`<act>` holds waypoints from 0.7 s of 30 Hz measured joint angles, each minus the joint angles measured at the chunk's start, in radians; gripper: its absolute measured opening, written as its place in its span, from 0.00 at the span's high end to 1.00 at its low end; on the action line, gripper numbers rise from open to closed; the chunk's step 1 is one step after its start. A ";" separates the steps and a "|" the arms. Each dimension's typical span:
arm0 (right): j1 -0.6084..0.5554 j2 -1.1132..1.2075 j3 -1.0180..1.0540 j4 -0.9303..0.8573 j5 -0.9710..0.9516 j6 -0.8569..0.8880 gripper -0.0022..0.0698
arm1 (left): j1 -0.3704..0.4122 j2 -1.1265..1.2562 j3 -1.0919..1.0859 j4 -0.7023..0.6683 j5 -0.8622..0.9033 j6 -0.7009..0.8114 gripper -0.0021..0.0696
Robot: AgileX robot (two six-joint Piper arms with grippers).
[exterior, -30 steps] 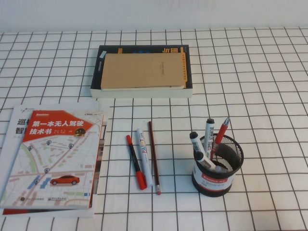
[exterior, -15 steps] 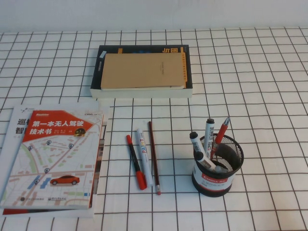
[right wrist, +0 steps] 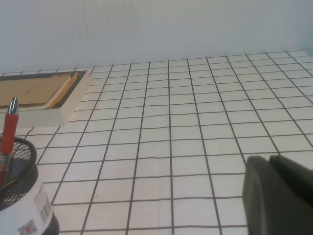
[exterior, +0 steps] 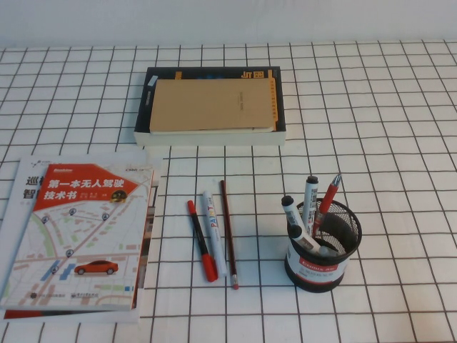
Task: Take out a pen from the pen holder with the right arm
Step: 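Take a marker out of the pen holder and lay it on the table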
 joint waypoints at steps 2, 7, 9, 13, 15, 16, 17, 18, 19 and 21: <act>0.000 0.000 0.000 0.039 0.002 -0.059 0.99 | 0.000 0.000 0.000 0.000 0.000 0.000 0.98; 0.000 0.000 0.000 0.222 0.055 -0.315 0.99 | 0.000 0.000 0.000 0.000 0.000 0.000 0.98; 0.000 0.000 0.000 0.290 0.092 -0.385 0.99 | 0.000 0.000 0.000 0.000 0.000 0.000 0.98; 0.000 0.000 0.000 0.340 0.164 -0.455 0.99 | 0.000 0.000 0.000 0.000 0.000 0.000 0.98; 0.000 0.000 0.000 0.340 0.175 -0.466 0.99 | 0.000 0.000 0.000 0.000 0.000 0.000 0.98; 0.000 0.000 0.000 0.340 0.176 -0.468 0.99 | 0.000 0.000 0.000 0.000 0.000 0.000 0.98; 0.000 0.000 0.000 0.340 0.179 -0.470 0.99 | 0.000 0.000 0.000 0.000 0.000 0.000 0.98; 0.000 0.000 0.000 0.340 0.179 -0.470 0.99 | 0.000 0.000 0.000 0.000 0.000 0.000 0.98; 0.000 0.000 0.000 0.340 0.179 -0.471 0.99 | 0.000 0.000 0.000 0.000 0.000 0.000 0.98; 0.000 0.000 0.000 0.340 0.180 -0.472 0.99 | 0.000 0.000 0.000 0.000 0.000 0.000 0.98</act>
